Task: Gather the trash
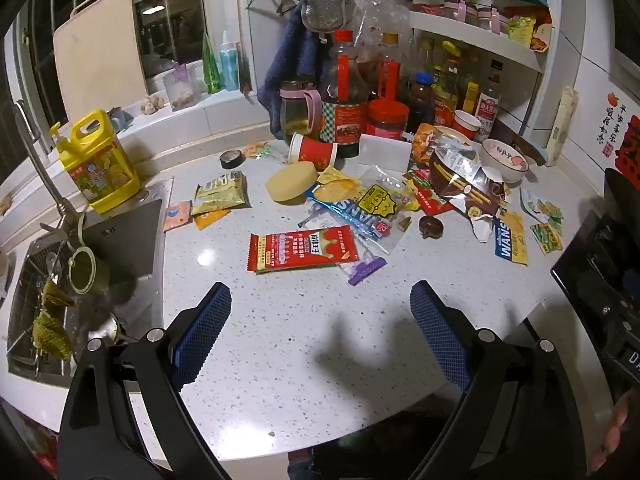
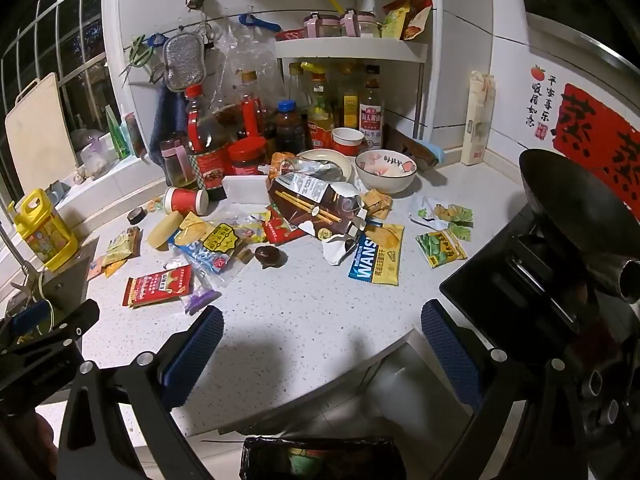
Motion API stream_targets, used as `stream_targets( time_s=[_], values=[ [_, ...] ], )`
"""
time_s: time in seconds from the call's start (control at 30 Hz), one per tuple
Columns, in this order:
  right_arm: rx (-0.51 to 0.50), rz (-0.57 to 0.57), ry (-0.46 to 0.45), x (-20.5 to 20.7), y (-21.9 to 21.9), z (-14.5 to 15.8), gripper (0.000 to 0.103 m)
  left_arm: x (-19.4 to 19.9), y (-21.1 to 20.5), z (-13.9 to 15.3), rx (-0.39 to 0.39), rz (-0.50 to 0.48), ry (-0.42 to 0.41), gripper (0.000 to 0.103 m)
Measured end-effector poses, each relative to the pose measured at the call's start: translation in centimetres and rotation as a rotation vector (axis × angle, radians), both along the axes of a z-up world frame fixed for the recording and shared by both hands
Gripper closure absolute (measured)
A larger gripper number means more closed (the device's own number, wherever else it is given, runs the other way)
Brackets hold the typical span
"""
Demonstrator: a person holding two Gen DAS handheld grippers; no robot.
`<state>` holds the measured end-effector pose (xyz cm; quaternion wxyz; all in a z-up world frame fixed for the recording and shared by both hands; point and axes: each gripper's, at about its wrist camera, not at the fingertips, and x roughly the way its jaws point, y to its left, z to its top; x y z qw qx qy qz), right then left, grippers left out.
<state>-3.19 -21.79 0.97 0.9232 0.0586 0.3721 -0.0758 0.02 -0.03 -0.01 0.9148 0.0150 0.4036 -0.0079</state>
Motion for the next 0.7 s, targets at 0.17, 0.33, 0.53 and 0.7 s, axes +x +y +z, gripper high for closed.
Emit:
stream_targets(
  time_s=[0.17,0.33,0.53,0.7],
  values=[
    [0.0,0.0,0.002,-0.05,0.04,0.03,0.005,-0.02,0.08,0.04,-0.008,0.0,-0.003,0.014],
    [0.002,0.0,-0.003,-0.15,-0.01,0.11,0.005,-0.05,0.04,0.03,-0.007,-0.003,-0.002,0.014],
    [0.001,-0.001,-0.001,-0.14,0.06,0.11,0.005,-0.07,-0.41,0.5,-0.01,-0.001,-0.002,0.014],
    [0.003,0.0,-0.001,-0.16,0.08,0.1,0.005,-0.06,-0.26,0.24,-0.008,-0.004,-0.005,0.014]
  ],
)
